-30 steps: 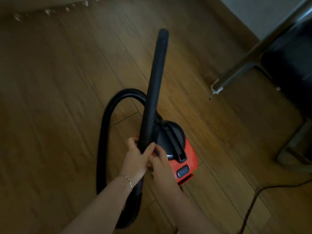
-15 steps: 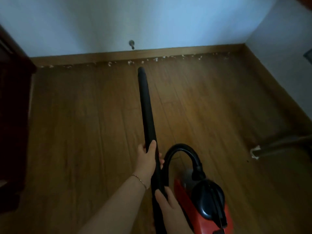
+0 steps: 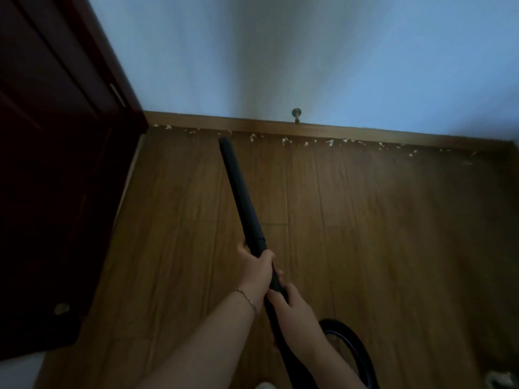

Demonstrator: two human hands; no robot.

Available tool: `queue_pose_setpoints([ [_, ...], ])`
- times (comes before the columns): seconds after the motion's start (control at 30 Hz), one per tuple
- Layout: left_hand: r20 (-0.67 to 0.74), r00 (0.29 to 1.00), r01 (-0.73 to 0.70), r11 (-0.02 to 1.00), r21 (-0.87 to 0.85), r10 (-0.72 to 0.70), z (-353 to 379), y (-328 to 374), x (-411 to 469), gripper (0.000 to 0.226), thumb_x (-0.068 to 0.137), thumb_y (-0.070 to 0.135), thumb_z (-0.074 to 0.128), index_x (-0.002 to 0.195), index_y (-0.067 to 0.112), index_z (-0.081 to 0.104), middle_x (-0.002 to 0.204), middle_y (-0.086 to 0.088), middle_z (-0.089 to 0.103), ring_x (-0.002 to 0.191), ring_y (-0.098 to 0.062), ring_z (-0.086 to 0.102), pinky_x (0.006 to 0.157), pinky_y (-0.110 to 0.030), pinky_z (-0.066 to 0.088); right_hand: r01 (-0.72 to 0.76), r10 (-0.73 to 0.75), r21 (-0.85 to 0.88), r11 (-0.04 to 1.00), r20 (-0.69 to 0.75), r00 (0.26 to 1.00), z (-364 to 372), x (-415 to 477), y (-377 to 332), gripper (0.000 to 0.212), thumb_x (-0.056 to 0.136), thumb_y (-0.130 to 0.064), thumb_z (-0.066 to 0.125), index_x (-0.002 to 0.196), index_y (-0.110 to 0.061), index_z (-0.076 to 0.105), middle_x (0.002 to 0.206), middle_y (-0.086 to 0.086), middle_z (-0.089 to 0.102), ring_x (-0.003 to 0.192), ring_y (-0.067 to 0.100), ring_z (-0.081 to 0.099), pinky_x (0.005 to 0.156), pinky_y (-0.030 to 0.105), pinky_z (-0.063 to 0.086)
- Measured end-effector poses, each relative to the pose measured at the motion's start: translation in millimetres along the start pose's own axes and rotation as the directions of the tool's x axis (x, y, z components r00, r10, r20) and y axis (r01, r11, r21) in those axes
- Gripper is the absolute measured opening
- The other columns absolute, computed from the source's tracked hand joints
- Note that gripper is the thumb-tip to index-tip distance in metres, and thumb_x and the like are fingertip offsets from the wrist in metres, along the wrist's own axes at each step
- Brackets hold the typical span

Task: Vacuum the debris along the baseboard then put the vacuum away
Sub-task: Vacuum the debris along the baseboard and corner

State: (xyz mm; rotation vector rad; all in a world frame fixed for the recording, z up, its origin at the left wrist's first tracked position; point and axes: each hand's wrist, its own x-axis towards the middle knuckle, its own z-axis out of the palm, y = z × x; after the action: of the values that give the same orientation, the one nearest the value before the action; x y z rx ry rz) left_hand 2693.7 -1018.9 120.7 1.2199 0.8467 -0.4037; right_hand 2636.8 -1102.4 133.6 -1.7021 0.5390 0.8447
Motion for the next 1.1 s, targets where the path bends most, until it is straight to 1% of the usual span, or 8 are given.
queue_pose_setpoints([
  [0.07,-0.031,0.999,-0.017,1.000,-0.019,0.016,-3.1,20.0,16.2,0.063,0.094,0.012,0.050,0.145,0.031,0.017,0.093,-0.009,0.054,0.063,-0.021,0.057,0.057,-0.034,0.050,-0.016,0.017,-0.018,1.000,0.048,0.999,0.4,15.0,-27.4,0.027,0.094,-0.040,0.047,0.115,-0.023,0.049,0.083,0.006,0.060,0.062,0.018,0.055,0.056,0.032,0.045],
  [0.23,-0.071,0.997,-0.011,0.996,-0.087,0.005,-22.3,69.5,63.3,0.052,0.097,0.022,0.046,0.144,0.033,0.027,0.113,-0.014,0.056,0.071,-0.023,0.059,0.063,-0.035,0.051,0.015,-0.005,-0.107,0.994,0.096,0.995,18.0,55.6,-89.5,0.039,0.095,-0.044,0.047,0.131,-0.032,0.044,0.090,0.004,0.066,0.064,0.015,0.059,0.050,0.026,0.046],
  [0.33,-0.083,0.997,-0.003,0.990,-0.138,-0.009,-41.7,98.2,93.9,0.057,0.095,0.012,0.049,0.144,0.033,0.028,0.105,-0.015,0.055,0.069,-0.023,0.059,0.059,-0.034,0.050,0.022,-0.006,-0.162,0.987,0.102,0.995,36.6,83.9,-123.7,0.025,0.094,-0.044,0.048,0.115,-0.030,0.049,0.089,0.005,0.065,0.066,0.016,0.059,0.052,0.027,0.048],
  [0.4,-0.076,0.997,0.016,0.984,-0.176,-0.030,-54.5,117.6,117.4,0.060,0.094,0.006,0.049,0.144,0.032,0.027,0.101,-0.012,0.054,0.070,-0.023,0.057,0.061,-0.035,0.050,0.027,-0.008,-0.214,0.976,0.089,0.996,50.4,110.3,-146.4,0.028,0.091,-0.046,0.048,0.108,-0.025,0.056,0.084,0.003,0.065,0.067,0.017,0.061,0.061,0.035,0.052],
  [0.5,-0.088,0.996,0.008,0.988,-0.153,-0.021,-72.0,144.3,161.3,0.061,0.095,0.007,0.048,0.146,0.031,0.025,0.110,-0.006,0.054,0.079,-0.021,0.057,0.072,-0.034,0.049,0.023,-0.003,-0.234,0.972,0.086,0.996,73.8,154.7,-180.8,0.030,0.091,-0.046,0.048,0.109,-0.024,0.056,0.080,0.000,0.064,0.066,0.016,0.061,0.062,0.035,0.052],
  [0.63,-0.119,0.992,0.031,0.997,-0.073,-0.040,-100.1,175.1,224.4,0.062,0.097,0.010,0.046,0.149,0.030,0.020,0.140,-0.009,0.044,0.114,-0.027,0.052,0.100,-0.042,0.043,-0.008,0.033,-0.258,0.966,0.094,0.995,107.8,213.1,-221.3,0.025,0.091,-0.042,0.046,0.107,-0.026,0.057,0.084,-0.001,0.066,0.070,0.015,0.062,0.065,0.033,0.050],
  [0.83,-0.122,0.984,0.116,0.986,-0.118,-0.130,-138.8,213.0,302.7,0.060,0.097,0.014,0.047,0.147,0.037,0.024,0.132,-0.010,0.051,0.114,-0.033,0.056,0.101,-0.047,0.044,-0.045,0.081,-0.318,0.947,0.101,0.992,151.2,286.1,-270.6,0.038,0.094,-0.042,0.043,0.123,-0.020,0.053,0.085,-0.004,0.064,0.065,0.009,0.059,0.053,0.023,0.044],
  [1.1,-0.140,0.965,0.191,0.962,-0.193,-0.220,-158.0,262.3,390.9,0.061,0.097,0.018,0.046,0.147,0.042,0.021,0.134,-0.012,0.051,0.116,-0.034,0.055,0.101,-0.049,0.045,-0.038,0.083,-0.412,0.910,0.093,0.992,181.2,376.2,-322.7,0.025,0.094,-0.041,0.042,0.098,-0.020,0.055,0.074,-0.002,0.059,0.060,0.013,0.057,0.063,0.033,0.052],
])
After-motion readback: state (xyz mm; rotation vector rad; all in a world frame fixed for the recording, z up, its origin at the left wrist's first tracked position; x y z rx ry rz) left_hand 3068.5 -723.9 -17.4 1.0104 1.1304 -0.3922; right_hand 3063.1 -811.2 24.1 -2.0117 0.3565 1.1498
